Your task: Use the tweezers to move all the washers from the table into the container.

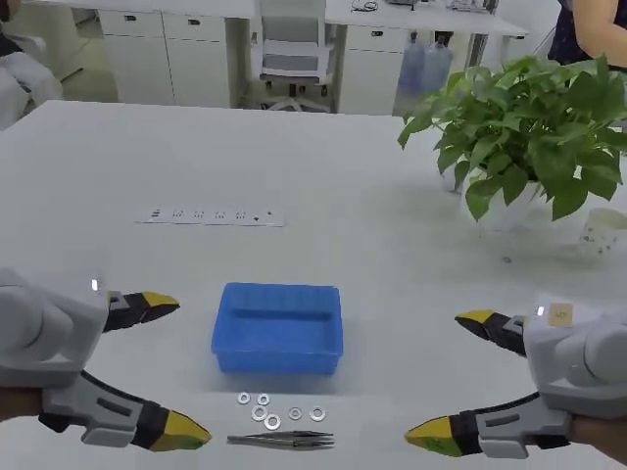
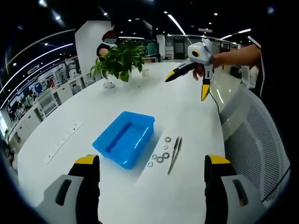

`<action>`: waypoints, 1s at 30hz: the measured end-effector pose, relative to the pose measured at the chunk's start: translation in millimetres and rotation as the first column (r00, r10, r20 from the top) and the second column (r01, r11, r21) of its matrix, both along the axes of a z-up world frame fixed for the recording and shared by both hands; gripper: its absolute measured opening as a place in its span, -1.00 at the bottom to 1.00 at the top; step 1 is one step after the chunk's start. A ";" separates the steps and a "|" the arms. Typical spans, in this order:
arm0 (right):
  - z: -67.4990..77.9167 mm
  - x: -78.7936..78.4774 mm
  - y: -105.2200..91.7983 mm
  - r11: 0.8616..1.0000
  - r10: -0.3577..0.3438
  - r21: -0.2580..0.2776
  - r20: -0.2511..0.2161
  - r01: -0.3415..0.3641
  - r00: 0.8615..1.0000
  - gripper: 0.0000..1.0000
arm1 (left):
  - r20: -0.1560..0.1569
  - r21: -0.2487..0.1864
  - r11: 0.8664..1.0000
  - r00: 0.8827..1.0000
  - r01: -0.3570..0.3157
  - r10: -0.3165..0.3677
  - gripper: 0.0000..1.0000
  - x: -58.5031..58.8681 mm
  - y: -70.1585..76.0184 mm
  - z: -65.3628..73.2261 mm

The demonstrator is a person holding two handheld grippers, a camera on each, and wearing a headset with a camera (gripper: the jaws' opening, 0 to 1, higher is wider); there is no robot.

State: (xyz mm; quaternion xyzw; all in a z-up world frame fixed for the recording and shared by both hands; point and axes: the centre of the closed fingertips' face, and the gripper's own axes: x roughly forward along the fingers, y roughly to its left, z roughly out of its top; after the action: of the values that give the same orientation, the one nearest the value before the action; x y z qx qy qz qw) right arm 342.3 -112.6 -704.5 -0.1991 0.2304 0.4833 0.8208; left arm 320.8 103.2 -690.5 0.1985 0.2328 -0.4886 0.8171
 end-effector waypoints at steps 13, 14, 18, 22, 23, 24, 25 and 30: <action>0.5 3.7 6.1 0.996 0.064 -0.066 0.011 -0.063 0.998 0.92 | -0.008 0.054 0.997 0.999 0.046 -0.046 0.93 0.1 2.0 -5.4; 0.4 3.9 7.1 0.995 0.070 -0.071 0.012 -0.069 0.997 0.91 | -0.010 0.059 0.997 0.999 0.053 -0.053 0.92 -0.5 2.0 -6.1; 2.6 5.7 12.9 0.993 0.092 -0.074 0.015 -0.091 0.996 0.87 | -0.023 0.095 0.992 0.996 0.086 -0.084 0.87 -3.6 2.8 -12.3; 3.6 8.3 17.6 0.991 0.112 -0.081 0.018 -0.110 0.994 0.83 | -0.047 0.117 0.987 0.994 0.108 -0.104 0.76 -7.2 3.7 -17.8; 4.4 9.0 18.6 0.990 0.114 -0.079 0.019 -0.113 0.993 0.81 | -0.053 0.124 0.985 0.992 0.117 -0.112 0.74 -8.5 3.9 -19.9; 5.4 9.6 20.5 0.990 0.120 -0.073 0.016 -0.118 0.993 0.79 | -0.059 0.131 0.983 0.991 0.127 -0.120 0.71 -9.8 4.1 -22.1; 5.7 9.8 21.8 0.990 0.124 -0.072 0.014 -0.123 0.992 0.78 | -0.063 0.136 0.982 0.990 0.134 -0.127 0.68 -10.5 4.2 -23.6; 3.5 10.0 30.2 0.983 0.159 -0.091 0.009 -0.158 0.987 0.72 | -0.078 0.161 0.974 0.986 0.161 -0.150 0.61 -12.4 4.4 -30.4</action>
State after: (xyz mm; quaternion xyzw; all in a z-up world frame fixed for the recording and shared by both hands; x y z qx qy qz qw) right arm 352.3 -82.4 -701.0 -0.2576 0.2287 0.5347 0.7716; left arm 308.4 107.6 -720.9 0.2677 0.2833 -0.5362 0.7487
